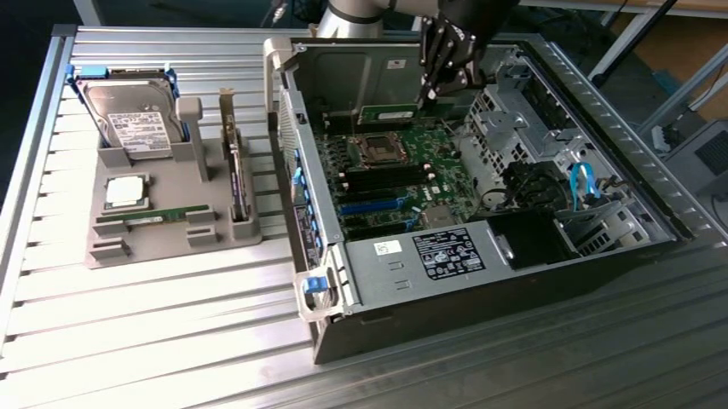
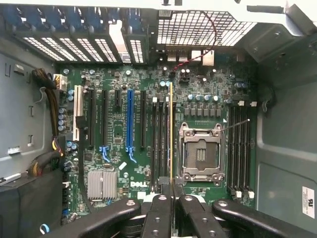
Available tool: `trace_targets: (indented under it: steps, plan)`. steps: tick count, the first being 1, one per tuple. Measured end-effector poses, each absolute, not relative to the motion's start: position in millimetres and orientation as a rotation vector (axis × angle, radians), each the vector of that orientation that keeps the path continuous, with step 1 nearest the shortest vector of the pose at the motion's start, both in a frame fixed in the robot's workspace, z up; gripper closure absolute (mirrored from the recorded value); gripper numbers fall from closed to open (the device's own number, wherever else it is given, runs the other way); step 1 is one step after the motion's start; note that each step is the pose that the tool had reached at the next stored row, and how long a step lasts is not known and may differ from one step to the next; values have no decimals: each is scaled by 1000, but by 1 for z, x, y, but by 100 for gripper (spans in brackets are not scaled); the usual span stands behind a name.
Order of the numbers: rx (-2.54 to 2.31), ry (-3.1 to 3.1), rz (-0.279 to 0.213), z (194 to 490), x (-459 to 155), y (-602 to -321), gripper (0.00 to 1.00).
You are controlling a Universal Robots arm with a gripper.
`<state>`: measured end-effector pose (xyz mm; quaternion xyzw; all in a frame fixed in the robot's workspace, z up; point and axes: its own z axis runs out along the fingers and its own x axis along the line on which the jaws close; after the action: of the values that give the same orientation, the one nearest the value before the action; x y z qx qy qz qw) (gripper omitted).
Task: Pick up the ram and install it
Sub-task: 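Insert the ram into the slot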
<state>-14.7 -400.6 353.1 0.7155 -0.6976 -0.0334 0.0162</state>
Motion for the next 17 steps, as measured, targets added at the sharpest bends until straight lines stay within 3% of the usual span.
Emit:
trace_targets:
  steps: [17]
  plan:
    - [2226,-2170,-105,330,-15,-401,88]
